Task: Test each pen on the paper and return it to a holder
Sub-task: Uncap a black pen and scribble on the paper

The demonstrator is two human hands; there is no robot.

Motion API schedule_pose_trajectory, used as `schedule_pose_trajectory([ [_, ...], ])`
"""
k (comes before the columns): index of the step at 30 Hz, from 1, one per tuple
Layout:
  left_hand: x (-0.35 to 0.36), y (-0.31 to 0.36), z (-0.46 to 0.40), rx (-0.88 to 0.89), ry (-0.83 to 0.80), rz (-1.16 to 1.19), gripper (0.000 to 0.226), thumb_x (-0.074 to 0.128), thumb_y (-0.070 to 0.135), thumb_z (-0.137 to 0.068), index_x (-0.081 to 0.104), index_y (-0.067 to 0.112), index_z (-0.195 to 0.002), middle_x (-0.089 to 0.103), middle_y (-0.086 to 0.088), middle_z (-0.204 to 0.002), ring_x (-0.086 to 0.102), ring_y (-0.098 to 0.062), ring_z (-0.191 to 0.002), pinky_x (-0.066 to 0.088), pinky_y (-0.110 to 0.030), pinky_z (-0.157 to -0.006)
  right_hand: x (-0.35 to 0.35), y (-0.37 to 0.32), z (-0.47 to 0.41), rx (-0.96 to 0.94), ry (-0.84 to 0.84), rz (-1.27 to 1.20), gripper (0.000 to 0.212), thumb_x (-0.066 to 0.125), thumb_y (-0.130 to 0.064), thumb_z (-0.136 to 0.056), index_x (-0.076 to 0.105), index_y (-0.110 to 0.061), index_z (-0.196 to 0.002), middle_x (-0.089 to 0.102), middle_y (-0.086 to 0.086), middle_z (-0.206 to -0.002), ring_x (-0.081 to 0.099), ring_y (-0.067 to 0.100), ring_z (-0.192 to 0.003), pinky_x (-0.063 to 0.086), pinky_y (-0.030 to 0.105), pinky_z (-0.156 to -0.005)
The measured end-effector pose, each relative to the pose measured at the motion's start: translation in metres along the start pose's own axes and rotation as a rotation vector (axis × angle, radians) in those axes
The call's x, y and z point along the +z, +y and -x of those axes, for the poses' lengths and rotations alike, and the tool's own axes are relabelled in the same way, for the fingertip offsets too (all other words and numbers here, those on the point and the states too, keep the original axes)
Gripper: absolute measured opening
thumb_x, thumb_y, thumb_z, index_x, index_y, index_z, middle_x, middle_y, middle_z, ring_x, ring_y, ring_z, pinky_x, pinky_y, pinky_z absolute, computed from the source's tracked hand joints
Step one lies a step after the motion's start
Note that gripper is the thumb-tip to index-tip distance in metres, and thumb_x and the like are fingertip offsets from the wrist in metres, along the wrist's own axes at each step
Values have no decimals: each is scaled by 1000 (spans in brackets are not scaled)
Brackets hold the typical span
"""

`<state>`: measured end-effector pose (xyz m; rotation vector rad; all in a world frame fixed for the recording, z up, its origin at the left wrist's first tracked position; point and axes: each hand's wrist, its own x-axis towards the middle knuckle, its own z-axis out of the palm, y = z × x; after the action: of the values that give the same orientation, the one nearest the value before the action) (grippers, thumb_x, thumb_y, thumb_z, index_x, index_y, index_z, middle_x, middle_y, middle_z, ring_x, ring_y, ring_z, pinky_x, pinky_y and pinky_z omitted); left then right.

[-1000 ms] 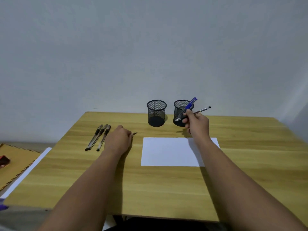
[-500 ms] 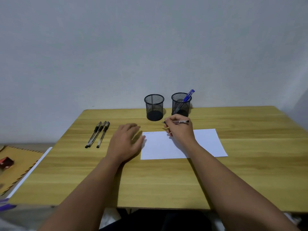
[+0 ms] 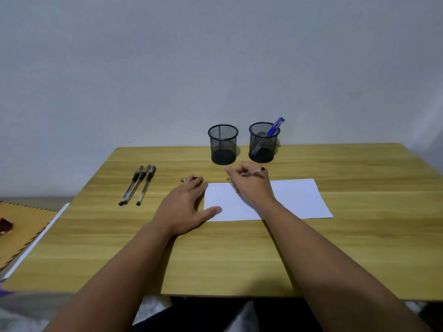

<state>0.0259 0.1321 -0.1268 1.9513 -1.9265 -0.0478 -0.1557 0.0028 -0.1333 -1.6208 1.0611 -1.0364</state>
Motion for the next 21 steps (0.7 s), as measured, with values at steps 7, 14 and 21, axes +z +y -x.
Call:
schedule_pose_trajectory([
  [7, 3, -1, 4, 1, 51, 14, 85, 55, 80, -83, 49, 27, -149, 39, 11, -160, 16, -9, -155, 33, -34, -115, 3, 6, -2, 46, 0, -94, 42, 74, -34, -92, 57, -15, -59, 64, 12, -57, 65, 27, -56, 61, 49, -62],
  [14, 2, 0, 5, -40, 62, -2, 86, 50, 85, -78, 53, 31, -146, 42, 18, -156, 39, -9, -144, 43, -35, -108, 5, 9, -3, 42, 8, -42, 38, 75, -31, -96, 64, -2, -73, 70, 15, -65, 66, 19, -56, 56, 35, -58],
  [21, 1, 1, 4, -53, 59, 4, 87, 51, 85, -77, 54, 32, -145, 42, 18, -156, 38, -6, -143, 38, -32, -111, 2, 8, -2, -2, 18, 9, 37, 70, -22, -93, 54, 5, -72, 61, 25, -65, 63, 19, -52, 57, 40, -58],
])
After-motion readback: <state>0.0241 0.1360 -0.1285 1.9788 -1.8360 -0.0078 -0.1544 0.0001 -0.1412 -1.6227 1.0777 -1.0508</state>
